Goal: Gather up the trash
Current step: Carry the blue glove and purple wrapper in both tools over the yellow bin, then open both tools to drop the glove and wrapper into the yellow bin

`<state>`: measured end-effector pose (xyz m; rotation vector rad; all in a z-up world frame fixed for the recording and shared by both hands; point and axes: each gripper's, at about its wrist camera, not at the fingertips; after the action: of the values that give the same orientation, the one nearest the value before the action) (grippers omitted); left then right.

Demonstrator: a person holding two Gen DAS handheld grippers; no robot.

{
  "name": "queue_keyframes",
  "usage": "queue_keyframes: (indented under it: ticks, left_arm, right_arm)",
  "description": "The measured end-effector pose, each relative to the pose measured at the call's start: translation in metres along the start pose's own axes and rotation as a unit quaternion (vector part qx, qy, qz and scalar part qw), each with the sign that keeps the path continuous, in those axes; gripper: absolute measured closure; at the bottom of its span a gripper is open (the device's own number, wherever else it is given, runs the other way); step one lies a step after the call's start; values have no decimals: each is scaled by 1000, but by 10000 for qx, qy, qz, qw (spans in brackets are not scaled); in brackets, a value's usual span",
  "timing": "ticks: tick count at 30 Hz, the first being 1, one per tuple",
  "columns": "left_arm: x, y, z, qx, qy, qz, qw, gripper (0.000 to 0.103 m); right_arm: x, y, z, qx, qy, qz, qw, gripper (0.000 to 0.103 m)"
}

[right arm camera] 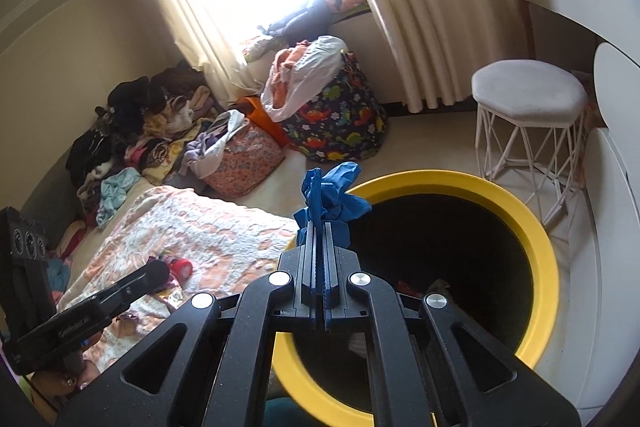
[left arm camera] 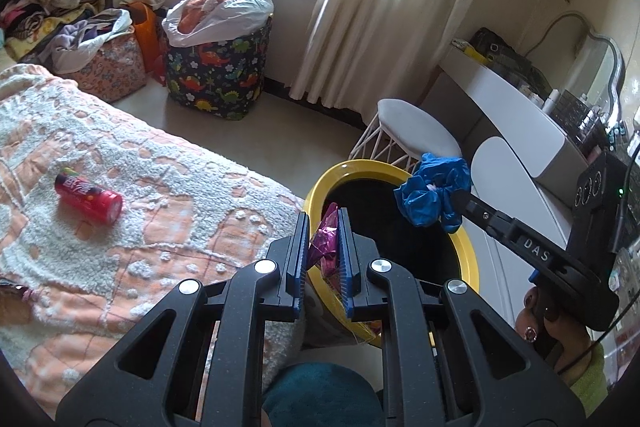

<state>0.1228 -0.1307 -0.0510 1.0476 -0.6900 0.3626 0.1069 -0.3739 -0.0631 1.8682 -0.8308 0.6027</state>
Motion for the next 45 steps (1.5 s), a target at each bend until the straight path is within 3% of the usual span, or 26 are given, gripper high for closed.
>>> queue_keyframes:
  ticks: [22, 38, 40, 41, 42, 43, 45]
  left_arm:
    - [-13, -48, 42, -194, -522, -394, 9977, 94]
    - [0, -89, 54, -231, -508, -643, 9964, 92]
    - [2, -89, 53, -189, -519, -644, 9964, 77]
    - [2, -88, 52, -148, -524, -630, 9965, 59]
    - [1, -87, 50, -91, -524, -602, 9968, 43]
    - [1, -84, 47, -22, -508, -543, 9972, 37]
    - [0, -77, 41, 183, -439, -440, 9979, 14]
  right_arm:
    - [-4, -5, 55, -415, -644, -127, 9970, 101]
    - [-8, -14, 79, -499, -1014, -367, 9929, 100]
    - [-8, -16, 80, -510, -1018, -414, 9926, 98]
    - [-9, -17, 79, -508, -1017, -445, 9925, 88]
    - [-9, -19, 79, -525, -1017, -463, 9923, 71]
    - [-10, -19, 79, -543, -1026, -464, 9922, 64]
    - [-10, -20, 77, -535, -1006, -462, 9924, 59]
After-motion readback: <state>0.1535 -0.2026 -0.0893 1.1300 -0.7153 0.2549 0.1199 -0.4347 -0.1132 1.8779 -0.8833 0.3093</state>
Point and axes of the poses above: each gripper's, at about its wrist camera, not at the fingertips, and y roughly against the way its jaws point, z to its right, x to its top, and after that the axes turned 5 degrees about -z, right-handed
